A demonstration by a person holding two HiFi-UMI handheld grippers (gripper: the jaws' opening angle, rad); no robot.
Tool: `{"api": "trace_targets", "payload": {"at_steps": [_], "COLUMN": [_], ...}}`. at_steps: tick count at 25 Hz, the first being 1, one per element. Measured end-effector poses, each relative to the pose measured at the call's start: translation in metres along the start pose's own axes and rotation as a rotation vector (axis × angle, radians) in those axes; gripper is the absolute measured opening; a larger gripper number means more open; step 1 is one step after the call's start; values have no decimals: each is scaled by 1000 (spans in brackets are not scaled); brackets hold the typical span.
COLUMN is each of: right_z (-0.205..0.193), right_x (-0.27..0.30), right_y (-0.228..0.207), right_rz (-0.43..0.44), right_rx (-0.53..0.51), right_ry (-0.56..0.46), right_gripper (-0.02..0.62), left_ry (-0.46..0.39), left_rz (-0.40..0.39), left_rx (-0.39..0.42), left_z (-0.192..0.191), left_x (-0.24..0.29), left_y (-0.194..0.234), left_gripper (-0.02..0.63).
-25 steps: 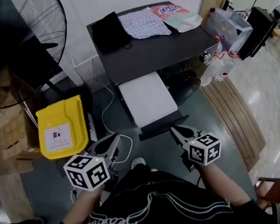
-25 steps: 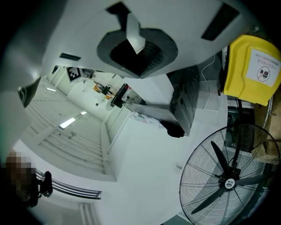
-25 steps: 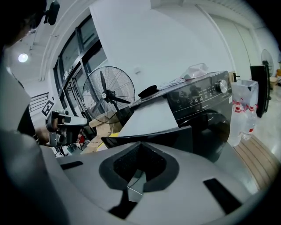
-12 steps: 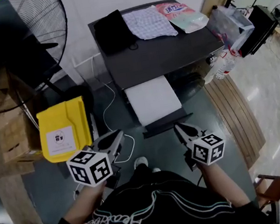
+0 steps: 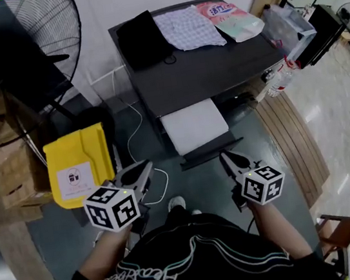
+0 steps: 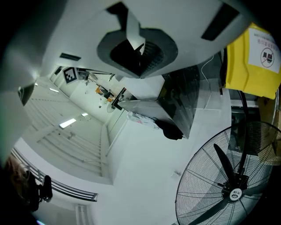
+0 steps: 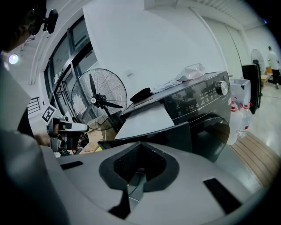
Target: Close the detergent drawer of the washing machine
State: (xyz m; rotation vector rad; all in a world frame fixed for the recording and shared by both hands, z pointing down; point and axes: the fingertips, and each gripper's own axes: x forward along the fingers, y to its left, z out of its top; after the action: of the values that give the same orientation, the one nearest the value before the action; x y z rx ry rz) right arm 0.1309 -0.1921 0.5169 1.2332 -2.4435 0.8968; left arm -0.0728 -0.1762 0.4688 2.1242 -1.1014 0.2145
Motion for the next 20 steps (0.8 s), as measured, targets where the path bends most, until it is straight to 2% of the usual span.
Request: {"api": "trace_targets", "payload": {"at_steps": [20], "right_z": [36], "right_x": [40], "right_y": [-6], "right_rz": [-38], "right_rx": [-9], "right_ry": [-36], "right_gripper": [26], "left_ry": [13], "left_rz": [-29], "left_rx": [-18], "left_z": [15], "left_x": [20], "left_y": [35], "left_gripper": [23]}}
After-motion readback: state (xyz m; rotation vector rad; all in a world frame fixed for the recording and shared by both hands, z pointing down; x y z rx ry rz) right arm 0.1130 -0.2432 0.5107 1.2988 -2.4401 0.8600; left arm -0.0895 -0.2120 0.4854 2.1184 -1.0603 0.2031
